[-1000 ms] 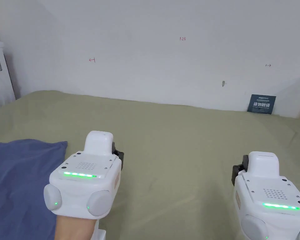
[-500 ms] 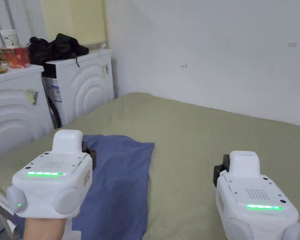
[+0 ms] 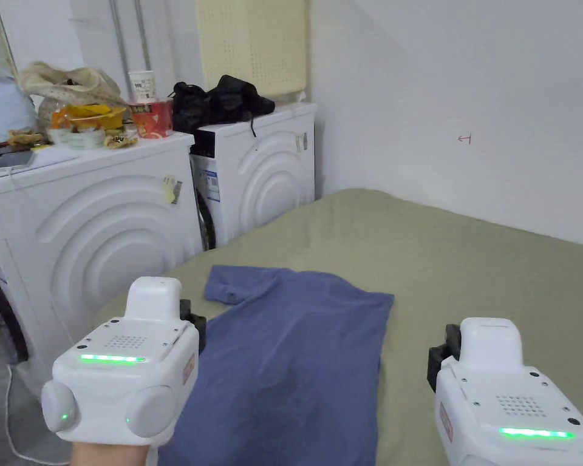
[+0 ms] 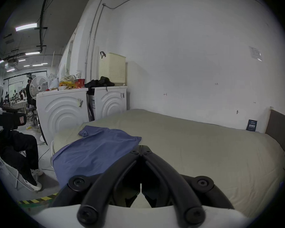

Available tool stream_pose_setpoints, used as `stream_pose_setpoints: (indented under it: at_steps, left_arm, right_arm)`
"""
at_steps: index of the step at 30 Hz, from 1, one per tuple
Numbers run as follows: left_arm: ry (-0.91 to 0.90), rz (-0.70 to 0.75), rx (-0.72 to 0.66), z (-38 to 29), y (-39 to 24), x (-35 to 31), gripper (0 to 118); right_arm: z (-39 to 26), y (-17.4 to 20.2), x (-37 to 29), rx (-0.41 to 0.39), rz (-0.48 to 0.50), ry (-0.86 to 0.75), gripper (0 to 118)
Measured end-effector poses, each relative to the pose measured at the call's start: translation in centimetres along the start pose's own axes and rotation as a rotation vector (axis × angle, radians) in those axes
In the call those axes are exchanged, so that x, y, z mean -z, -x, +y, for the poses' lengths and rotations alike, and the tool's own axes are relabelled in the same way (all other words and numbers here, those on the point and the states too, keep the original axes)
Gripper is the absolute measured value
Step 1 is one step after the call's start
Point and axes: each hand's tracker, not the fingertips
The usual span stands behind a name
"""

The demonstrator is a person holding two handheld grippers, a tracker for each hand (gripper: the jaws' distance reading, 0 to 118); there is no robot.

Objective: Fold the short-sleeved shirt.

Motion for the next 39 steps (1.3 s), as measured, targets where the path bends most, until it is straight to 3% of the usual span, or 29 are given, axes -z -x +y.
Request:
stream_pose_setpoints:
  at_steps: [10,22,26,27,28,30,32,37,38,39]
  left_arm:
    - [0.089,-0.082,0.013,-0.1,-3.0,6.7,2]
    - [0.477,-0.260,0.018,-3.5,-14.0,30.2,2]
    - [0.537,-0.264,0.071,-4.5,-16.8,34.3,2]
    - [0.541,-0.264,0.085,-4.7,-17.3,35.0,9]
    - [0.562,-0.283,0.101,-4.8,-17.7,35.6,35]
    - [0.618,-0.308,0.103,-5.5,-18.5,37.3,118]
    - [0.627,-0.282,0.089,-5.5,-19.1,37.6,110]
    - [0.659,-0.223,0.100,-5.8,-21.1,34.0,109]
    - [0.649,-0.218,0.110,-6.3,-20.8,35.0,103]
    - [0.639,-0.203,0.116,-6.0,-21.0,34.4,67]
  right_arm:
    - [-0.9,-0.3,2.7,-0.002,-0.004,0.038,0]
    - [-5.2,-1.7,10.4,0.022,0.019,0.146,0]
    - [-7.1,-2.4,11.5,0.025,0.020,0.185,0]
    - [-7.6,-2.6,11.5,0.028,0.022,0.195,0]
    - [-8.0,-2.8,11.6,0.025,0.023,0.203,0]
    - [-8.8,-3.1,11.6,0.007,0.015,0.226,0]
    - [-9.3,-3.6,11.3,0.006,0.015,0.237,0]
    - [-10.1,-4.6,10.3,0.017,0.002,0.258,0]
    - [-10.2,-4.8,10.0,0.015,-0.001,0.263,0]
    - [-10.3,-5.2,9.5,0.012,-0.002,0.268,0]
